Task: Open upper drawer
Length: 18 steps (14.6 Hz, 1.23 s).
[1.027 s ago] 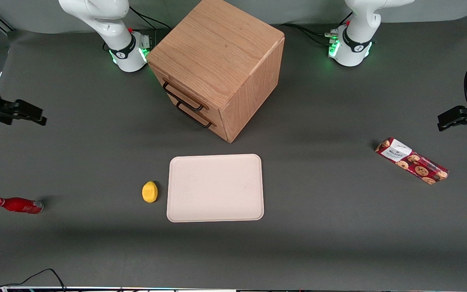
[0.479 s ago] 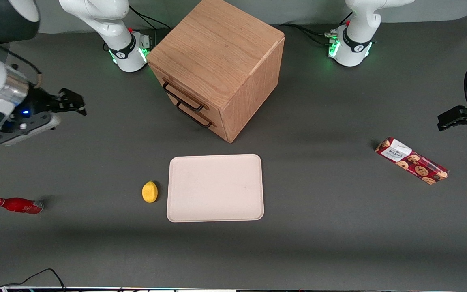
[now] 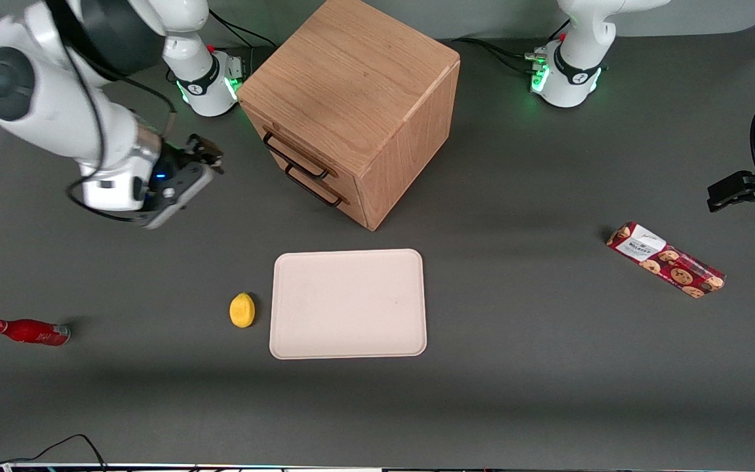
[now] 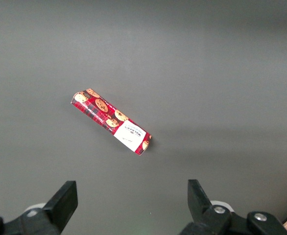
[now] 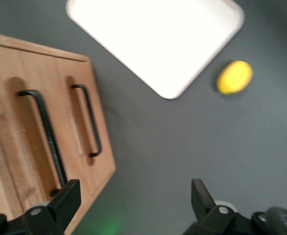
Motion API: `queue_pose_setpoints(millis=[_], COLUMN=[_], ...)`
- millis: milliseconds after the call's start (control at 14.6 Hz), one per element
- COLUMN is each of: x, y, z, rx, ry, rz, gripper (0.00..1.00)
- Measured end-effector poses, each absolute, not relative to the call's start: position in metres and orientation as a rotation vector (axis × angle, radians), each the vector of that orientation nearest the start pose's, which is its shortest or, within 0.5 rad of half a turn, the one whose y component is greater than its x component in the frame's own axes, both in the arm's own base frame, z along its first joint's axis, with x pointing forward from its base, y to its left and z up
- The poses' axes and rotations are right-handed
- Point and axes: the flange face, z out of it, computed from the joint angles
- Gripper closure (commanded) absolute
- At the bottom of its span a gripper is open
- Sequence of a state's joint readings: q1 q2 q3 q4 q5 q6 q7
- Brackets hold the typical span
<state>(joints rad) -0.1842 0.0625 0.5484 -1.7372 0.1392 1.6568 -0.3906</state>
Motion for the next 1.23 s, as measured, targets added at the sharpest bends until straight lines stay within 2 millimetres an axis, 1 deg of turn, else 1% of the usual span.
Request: queue_pose_setpoints(millis=[411,685,1027,1233], x=[0.501,0.493,0.478,0.47], y=[0.248,0.253,0.27,0.276], z=[0.482,0.456,0.433,0.421], rx=[-2.649,-2.609,-2.576,-2.574], ry=[-1.197,-1.192,-1.194,-1.203], rz=[0.231,0.236,0.246,0.244], gripper=[0.0,0.0,0.0,0.0])
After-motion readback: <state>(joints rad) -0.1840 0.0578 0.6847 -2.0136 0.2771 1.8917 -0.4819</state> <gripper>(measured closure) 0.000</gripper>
